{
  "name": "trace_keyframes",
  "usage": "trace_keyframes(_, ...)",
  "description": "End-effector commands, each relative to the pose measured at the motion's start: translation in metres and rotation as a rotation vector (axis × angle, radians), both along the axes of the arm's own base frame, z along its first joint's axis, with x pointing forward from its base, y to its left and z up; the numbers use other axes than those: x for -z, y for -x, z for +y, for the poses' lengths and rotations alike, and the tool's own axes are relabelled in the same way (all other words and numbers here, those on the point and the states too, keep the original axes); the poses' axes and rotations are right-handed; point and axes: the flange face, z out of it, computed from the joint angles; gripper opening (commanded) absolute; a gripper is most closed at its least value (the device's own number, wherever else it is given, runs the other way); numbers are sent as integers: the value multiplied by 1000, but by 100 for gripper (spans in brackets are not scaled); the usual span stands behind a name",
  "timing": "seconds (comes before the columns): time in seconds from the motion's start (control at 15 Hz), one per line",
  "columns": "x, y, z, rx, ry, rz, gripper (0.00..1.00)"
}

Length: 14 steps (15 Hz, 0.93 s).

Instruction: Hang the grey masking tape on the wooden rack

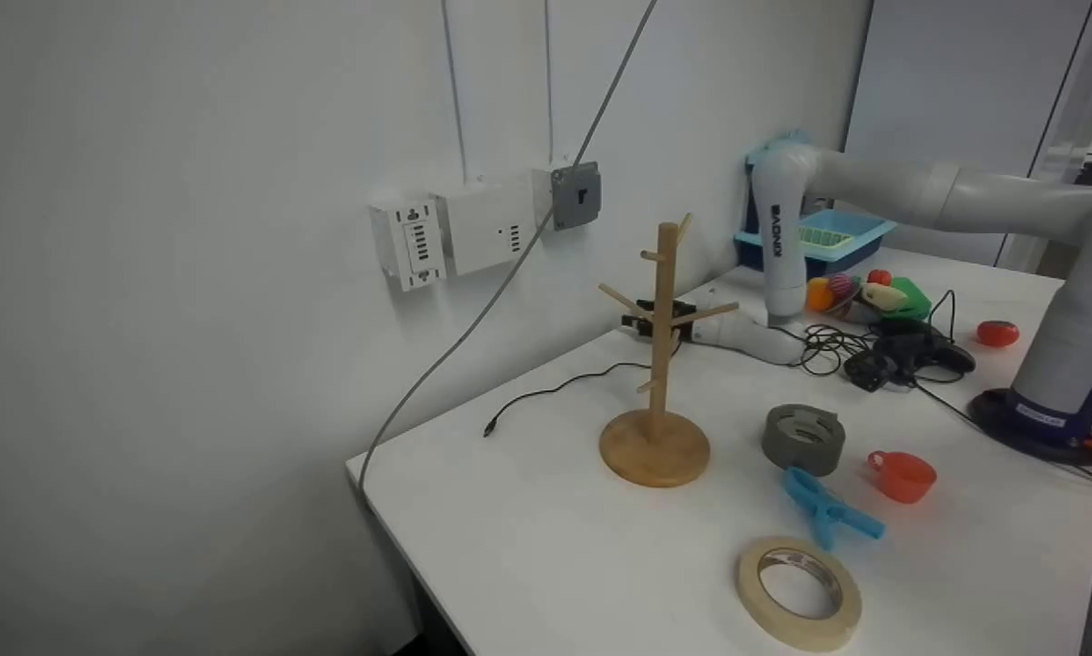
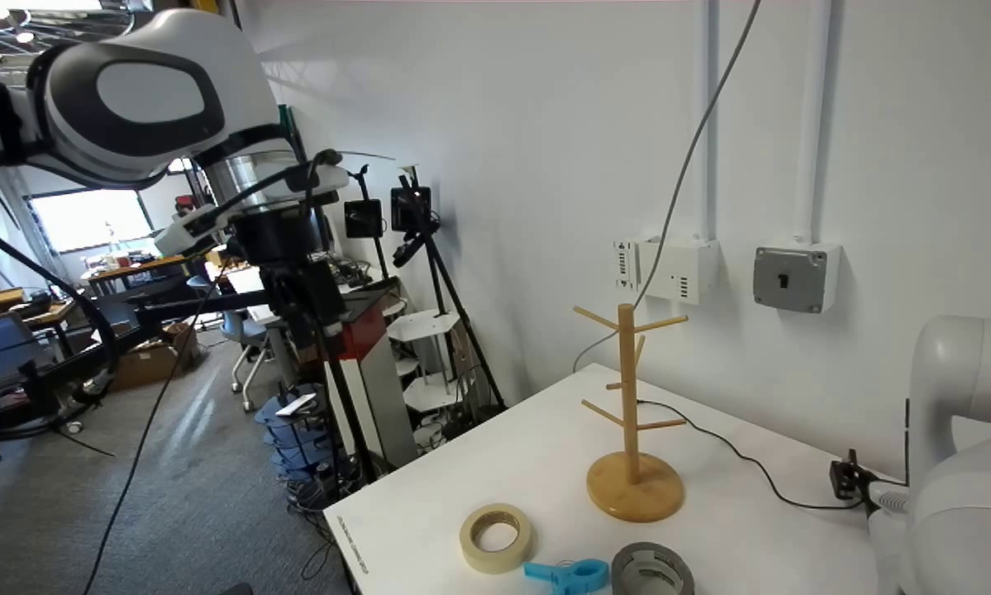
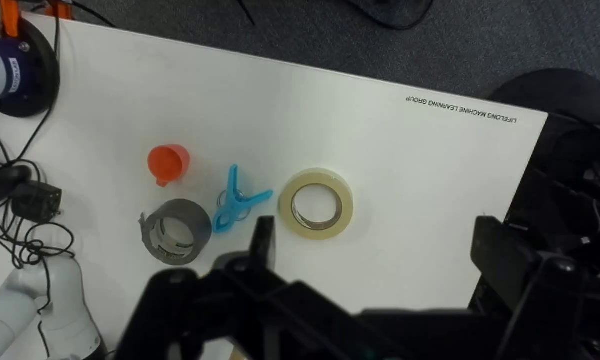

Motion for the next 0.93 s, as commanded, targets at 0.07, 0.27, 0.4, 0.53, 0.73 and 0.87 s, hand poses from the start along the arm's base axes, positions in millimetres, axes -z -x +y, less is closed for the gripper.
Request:
trace_keyframes(0.07, 18, -7, -43, 85, -32, 19, 100)
trace_keyframes(0.27, 30, -15, -72, 159, -56, 36, 100)
trace_keyframes(0.4, 35, -24, -91, 230, -65, 27, 100)
trace_keyframes(0.53, 34, -18, -82, 184, -63, 48, 100)
trace_keyframes(0.73, 36, -19, -78, 176, -58, 52, 100)
trace_keyframes(0.87, 36, -19, -77, 174, -57, 52, 100)
